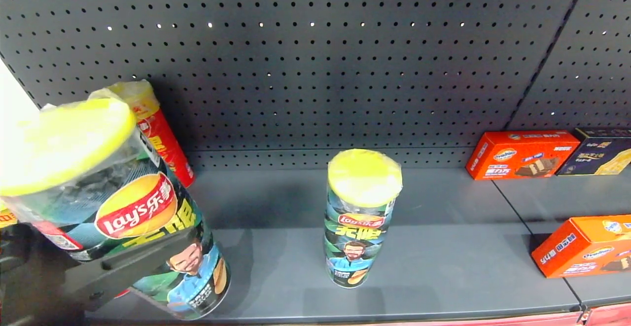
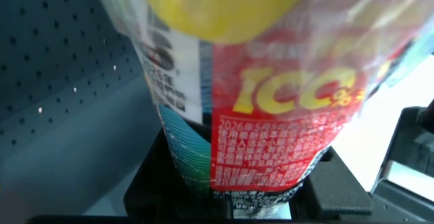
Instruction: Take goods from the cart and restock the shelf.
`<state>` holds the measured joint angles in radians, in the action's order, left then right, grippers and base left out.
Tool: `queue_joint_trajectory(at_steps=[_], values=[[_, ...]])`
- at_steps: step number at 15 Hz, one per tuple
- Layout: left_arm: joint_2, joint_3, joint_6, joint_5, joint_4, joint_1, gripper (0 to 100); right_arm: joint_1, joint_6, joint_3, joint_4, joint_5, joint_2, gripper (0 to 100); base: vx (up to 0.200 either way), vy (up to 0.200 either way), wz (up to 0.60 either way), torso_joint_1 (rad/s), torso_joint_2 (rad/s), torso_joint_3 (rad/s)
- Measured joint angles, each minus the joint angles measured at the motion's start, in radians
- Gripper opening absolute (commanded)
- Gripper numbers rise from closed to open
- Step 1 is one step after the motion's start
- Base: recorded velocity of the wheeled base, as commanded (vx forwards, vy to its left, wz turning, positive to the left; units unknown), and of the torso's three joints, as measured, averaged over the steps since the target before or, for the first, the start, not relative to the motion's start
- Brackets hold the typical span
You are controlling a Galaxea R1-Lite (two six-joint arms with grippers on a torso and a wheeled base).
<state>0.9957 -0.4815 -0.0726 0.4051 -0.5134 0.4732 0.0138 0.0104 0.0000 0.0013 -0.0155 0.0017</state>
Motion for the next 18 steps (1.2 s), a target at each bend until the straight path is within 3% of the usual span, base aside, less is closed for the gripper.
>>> queue_joint_trajectory(at_steps=[6,11,14,18], values=[[0.171,-0.202,-0.003,0.003,-0.006,0.006,0,0.000,0.000,0.000,0.000,0.000,-0.002,100,0.000,0.000,0.00,0.000,0.00,0.000],[0.378,-0.371,-0.034,0.015,-0.005,0.009,0,0.000,0.000,0.000,0.000,0.000,-0.002,100,0.000,0.000,0.00,0.000,0.00,0.000],[0.484,-0.486,-0.036,0.180,0.000,-0.018,0,0.000,0.000,0.000,0.000,0.000,-0.002,100,0.000,0.000,0.00,0.000,0.00,0.000],[0.628,-0.580,-0.049,0.233,0.006,-0.055,0,0.000,0.000,0.000,0.000,0.000,-0.002,100,0.000,0.000,0.00,0.000,0.00,0.000]])
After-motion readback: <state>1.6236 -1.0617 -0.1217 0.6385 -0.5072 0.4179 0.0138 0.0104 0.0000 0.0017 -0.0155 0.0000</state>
